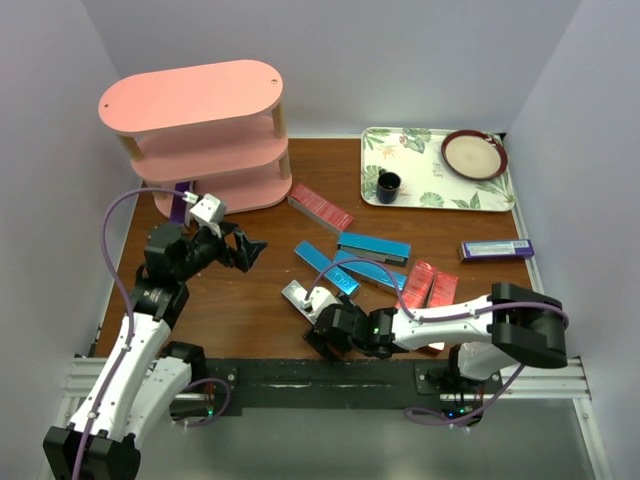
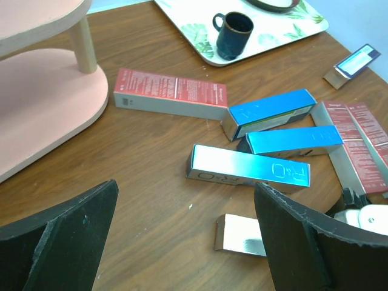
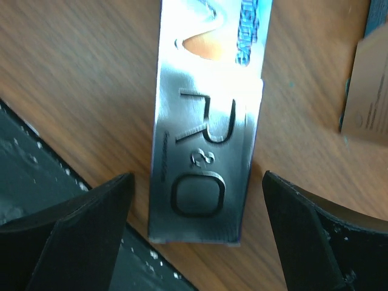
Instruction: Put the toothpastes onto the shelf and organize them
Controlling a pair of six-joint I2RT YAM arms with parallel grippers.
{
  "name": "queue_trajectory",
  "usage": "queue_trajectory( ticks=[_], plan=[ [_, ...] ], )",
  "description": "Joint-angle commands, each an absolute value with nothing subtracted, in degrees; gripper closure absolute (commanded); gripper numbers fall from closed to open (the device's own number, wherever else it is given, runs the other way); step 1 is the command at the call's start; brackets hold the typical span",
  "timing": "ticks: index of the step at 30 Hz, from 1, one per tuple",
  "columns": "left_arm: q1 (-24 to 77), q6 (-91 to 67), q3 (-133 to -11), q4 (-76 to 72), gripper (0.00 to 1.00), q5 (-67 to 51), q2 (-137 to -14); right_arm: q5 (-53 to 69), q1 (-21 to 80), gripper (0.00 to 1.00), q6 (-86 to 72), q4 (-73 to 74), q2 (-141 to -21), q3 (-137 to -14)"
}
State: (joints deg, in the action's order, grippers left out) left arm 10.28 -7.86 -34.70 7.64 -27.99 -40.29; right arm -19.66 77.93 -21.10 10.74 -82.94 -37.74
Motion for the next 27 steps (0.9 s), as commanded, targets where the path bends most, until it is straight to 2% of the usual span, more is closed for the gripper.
queue_trajectory(
  ticks=[1, 4, 7, 11, 14, 20, 27],
  plan=[
    [10.5, -6.5, -34.0, 8.1, 0.0, -25.4, -40.5, -23.5, 78.5, 0.09, -21.6, 10.0, -86.7, -41.1],
    [10.5, -6.5, -33.9, 8.1, 0.0, -25.4, -40.3, -24.1, 78.6, 0.15, -21.4, 10.7, -88.9, -42.6],
    [10.5, -6.6, -33.8, 8.0, 0.0, -25.7, -40.3, -24.1, 78.7, 0.25, -21.4, 11.3, -89.4, -43.1],
    [10.5, -6.7, -33.8, 7.8, 0.0, -26.6, -40.4, -23.9, 78.6, 0.44, -21.4, 11.1, -87.3, -42.4],
    [10.5, -7.3, -33.2, 6.7, 0.0, -29.0, -40.8, -22.9, 78.7, 0.53, -21.4, 10.7, -85.3, -41.5],
    [10.5, -7.8, -33.1, 5.4, 0.0, -36.6, -43.0, -18.7, 78.1, 0.6, -21.0, 9.4, -78.3, -39.0],
    [10.5, -8.4, -32.5, 2.9, 0.0, -43.5, -43.3, -2.0, 68.9, 0.68, -19.4, 6.9, -67.6, -37.2]
  ],
)
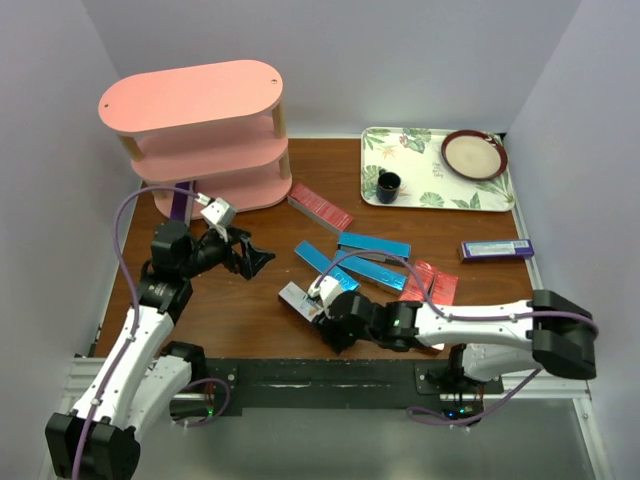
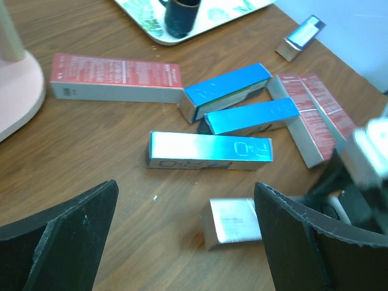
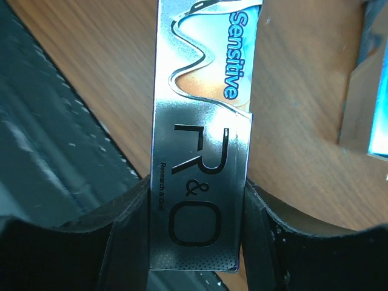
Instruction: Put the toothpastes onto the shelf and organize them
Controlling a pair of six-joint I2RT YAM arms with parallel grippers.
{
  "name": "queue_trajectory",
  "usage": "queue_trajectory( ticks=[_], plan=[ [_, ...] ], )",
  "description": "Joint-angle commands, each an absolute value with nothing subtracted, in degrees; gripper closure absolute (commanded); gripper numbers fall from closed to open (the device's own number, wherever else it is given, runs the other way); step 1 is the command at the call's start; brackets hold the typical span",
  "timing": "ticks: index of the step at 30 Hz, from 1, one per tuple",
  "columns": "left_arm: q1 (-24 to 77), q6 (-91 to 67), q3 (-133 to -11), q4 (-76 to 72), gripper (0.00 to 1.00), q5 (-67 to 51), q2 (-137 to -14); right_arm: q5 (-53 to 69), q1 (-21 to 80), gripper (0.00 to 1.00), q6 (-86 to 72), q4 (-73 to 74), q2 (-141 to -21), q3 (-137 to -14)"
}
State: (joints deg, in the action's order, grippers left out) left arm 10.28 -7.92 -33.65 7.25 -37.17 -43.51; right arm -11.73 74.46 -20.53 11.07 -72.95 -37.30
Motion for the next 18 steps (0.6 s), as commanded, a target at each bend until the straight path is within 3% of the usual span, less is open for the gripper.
queue_trajectory(
  ticks=[1, 8, 18],
  plan=[
    [10.5, -8.5, -32.3, 2.4, 0.0, -44.3, -43.3, 2.2, 67.3, 0.69, -19.4, 6.9, -65.0, -37.1],
    [11.7, -11.0, -30.8, -5.3, 0.0, -54.8, -41.7, 17.8, 55.5, 0.71, -18.9, 8.9, -58.1, -38.2],
    [12.7, -15.6, -30.3, -11.3, 0.0, -59.4, -44.5, 36.3, 48.4, 0.72, -25.5, -2.1, -55.2, -34.9]
  ],
)
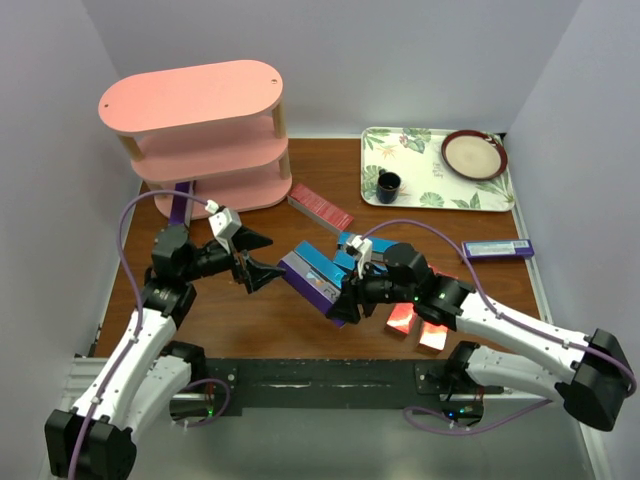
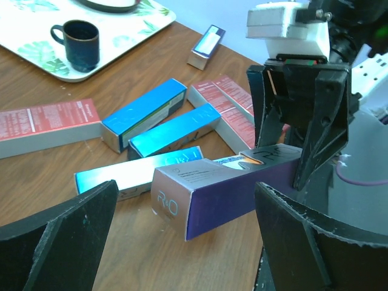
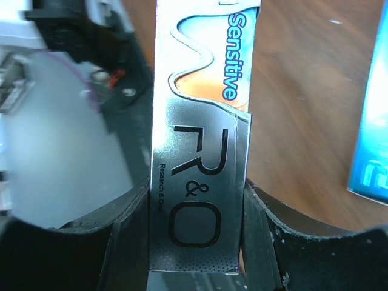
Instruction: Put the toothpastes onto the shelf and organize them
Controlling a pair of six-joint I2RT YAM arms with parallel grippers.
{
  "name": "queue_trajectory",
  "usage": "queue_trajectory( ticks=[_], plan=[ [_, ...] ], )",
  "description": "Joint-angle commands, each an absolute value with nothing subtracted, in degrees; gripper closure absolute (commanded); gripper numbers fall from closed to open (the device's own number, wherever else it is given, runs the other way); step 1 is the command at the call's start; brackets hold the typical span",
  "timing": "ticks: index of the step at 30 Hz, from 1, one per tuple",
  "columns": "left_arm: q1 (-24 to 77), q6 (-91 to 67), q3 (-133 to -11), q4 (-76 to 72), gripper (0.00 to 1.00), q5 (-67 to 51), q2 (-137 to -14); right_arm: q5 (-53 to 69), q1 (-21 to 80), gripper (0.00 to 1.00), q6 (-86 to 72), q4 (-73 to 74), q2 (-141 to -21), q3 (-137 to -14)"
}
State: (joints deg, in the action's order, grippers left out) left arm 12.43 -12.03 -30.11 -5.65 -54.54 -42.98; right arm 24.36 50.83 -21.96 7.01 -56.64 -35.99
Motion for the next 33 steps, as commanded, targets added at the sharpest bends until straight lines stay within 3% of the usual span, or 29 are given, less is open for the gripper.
queue_trajectory(
  ticks=[1, 9, 18, 33],
  plan=[
    [12.7, -16.3, -30.2, -12.1, 0.0, -60.4, -45.1, 37.5, 47.8, 0.72, -25.9, -2.8, -55.2, -34.8],
    [13.3, -24.3, -27.8, -23.5, 0.0, -71.7, -46.0, 43.5, 45.8, 0.71, -24.5, -2.9, -54.9, -35.9],
    [13.9, -28.2, -29.3, -23.6, 0.0, -72.7, -49.1, 47.9, 44.6, 0.71, -23.6, -2.6, -53.8, -37.2],
    [14.2, -47.7, -29.1, -30.9, 0.0, -72.4, -51.8, 51.7, 42.3, 0.71, -28.0, -8.4, -57.2, -37.2]
  ],
)
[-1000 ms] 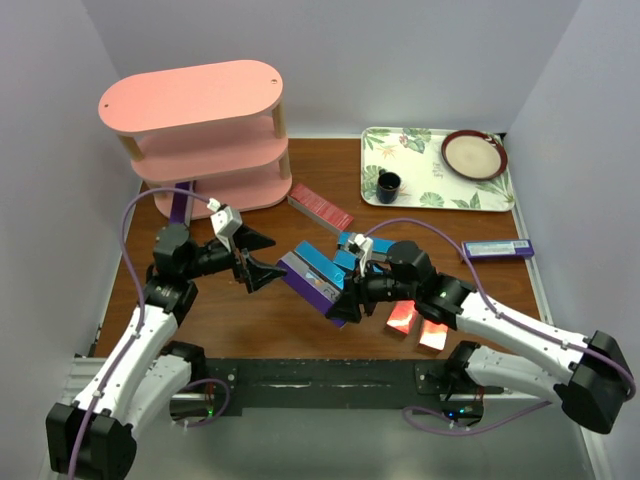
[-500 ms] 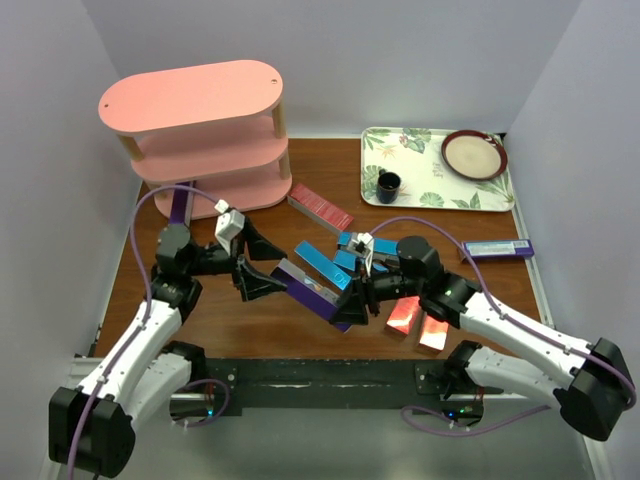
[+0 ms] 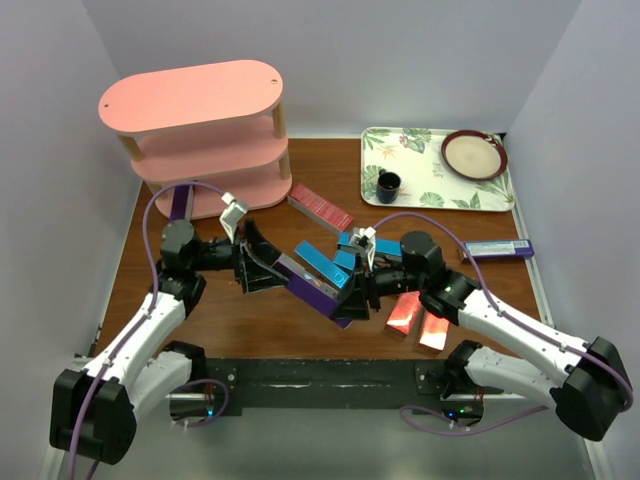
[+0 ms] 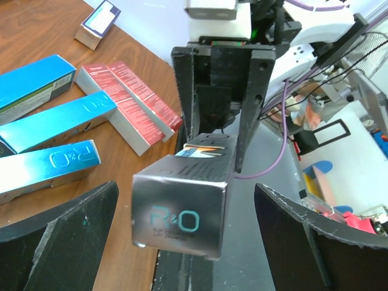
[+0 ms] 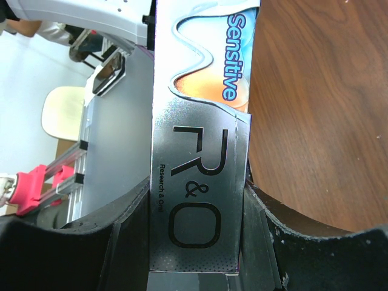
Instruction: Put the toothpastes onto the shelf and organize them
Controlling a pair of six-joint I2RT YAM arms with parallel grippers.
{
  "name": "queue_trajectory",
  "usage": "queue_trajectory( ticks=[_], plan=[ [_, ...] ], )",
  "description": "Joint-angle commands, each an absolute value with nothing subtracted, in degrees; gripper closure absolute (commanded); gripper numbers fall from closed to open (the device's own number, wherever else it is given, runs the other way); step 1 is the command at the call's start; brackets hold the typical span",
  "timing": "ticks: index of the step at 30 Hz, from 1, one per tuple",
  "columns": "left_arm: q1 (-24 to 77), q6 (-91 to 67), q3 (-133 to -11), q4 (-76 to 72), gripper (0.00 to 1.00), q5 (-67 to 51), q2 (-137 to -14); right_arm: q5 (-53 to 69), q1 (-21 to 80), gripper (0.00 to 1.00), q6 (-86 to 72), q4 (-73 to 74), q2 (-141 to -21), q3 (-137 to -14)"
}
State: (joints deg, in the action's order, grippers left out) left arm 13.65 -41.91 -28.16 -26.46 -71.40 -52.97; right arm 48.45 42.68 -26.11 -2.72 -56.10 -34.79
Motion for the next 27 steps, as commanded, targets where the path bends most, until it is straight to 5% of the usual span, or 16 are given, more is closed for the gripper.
queue_trajectory(
  ticks=[1, 20, 27],
  plan=[
    [14.3, -48.2, -29.0, -31.5, 0.0, -72.5, -51.8, 52.1, 42.2, 0.71, -28.2, -9.0, -57.5, -37.4],
    [14.9, -46.4, -29.4, -26.4, 0.35, -72.2, -54.8, 51.5, 41.3, 0.72, -29.8, -10.9, -60.2, -38.3],
    [14.9, -45.0, -30.4, -23.7, 0.66, -72.2, -55.7, 50.6, 40.9, 0.71, -28.7, -9.9, -60.9, -38.2]
  ],
)
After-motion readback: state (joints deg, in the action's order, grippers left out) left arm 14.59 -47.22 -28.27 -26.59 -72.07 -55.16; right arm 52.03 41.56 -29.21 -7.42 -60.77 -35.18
